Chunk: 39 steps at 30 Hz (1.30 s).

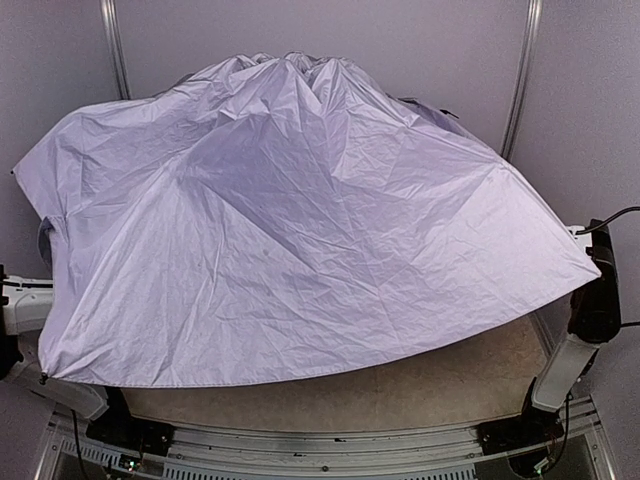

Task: Put away the umbrella

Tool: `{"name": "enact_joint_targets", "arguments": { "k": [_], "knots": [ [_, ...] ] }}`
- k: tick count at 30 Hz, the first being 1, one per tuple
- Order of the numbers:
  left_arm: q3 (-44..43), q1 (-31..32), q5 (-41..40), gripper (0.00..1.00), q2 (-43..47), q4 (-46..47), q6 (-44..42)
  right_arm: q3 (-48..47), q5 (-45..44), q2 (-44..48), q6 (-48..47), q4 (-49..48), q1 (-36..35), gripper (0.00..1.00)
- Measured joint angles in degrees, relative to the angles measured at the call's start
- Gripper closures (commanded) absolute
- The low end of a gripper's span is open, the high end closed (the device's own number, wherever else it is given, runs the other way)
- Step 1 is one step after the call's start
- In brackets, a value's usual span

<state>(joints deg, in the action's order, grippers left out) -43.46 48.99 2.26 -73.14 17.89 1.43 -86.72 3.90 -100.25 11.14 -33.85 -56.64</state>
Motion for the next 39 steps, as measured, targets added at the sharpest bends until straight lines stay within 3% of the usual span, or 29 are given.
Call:
{"name": "enact_joint_targets", "arguments": {
  "k": [23, 29, 34, 39],
  "knots": [
    [-1.16, -3.04, 4.59, 1.00, -6.45, -0.98, -0.72, 6.38, -0.90, -1.92, 1.44, -4.79, 0.02, 0.97],
    [-2.56, -5.86, 8.26, 1.00, -7.17, -6.95, -3.74, 11.04, -1.22, -1.95, 2.23, -10.10, 0.28, 0.98],
    [-2.56, -11.19, 13.97, 1.00, -16.57, 0.63, -5.97, 13.88, -1.51, -3.67, 2.14, -12.81, 3.30, 1.00],
    [-1.53, -11.76, 16.94, 0.99, -23.06, 6.93, -6.43, 12.92, -2.62, -5.90, 0.44, -10.51, 4.35, 1.00]
  ]
}}
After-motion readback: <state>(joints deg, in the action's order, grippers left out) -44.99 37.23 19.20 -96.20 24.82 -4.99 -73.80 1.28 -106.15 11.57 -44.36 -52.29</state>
